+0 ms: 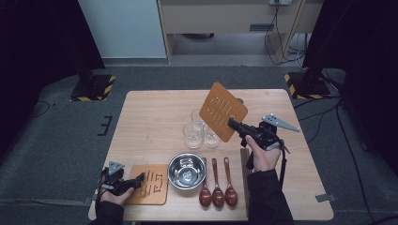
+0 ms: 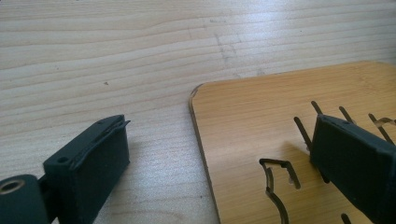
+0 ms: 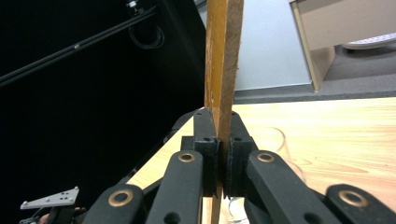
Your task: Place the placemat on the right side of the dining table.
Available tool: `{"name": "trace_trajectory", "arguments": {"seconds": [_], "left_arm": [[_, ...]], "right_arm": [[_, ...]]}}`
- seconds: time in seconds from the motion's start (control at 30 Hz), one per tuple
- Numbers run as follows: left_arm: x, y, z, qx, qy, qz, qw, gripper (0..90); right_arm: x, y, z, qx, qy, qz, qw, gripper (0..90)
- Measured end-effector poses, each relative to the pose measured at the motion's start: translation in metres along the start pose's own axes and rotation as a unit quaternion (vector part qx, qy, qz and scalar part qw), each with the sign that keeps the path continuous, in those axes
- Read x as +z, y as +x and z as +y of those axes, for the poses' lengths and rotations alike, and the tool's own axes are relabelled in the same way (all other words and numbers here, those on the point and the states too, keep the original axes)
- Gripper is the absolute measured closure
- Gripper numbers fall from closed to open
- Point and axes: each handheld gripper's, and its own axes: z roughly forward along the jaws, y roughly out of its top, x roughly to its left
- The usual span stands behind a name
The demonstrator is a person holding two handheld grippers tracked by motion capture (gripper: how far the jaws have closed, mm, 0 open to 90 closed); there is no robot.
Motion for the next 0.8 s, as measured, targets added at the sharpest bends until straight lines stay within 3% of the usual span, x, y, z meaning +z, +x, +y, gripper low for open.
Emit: {"name": "trace_trajectory", "arguments": {"seconds": [0.4,0.8], "left_arm": [[0.0,0.0,0.0,0.0,0.0,0.0,1.0,3.7],[0.0,0.0,0.0,0.0,0.0,0.0,1.0,3.6]], "right_arm": [[-0.02,-0.022,0.003,0.019,-0.024,-0.025,0.9992,87.0],[-0.043,-0.05,0.0,0.044,-0.044,-0.059,0.9963,87.0]]}}
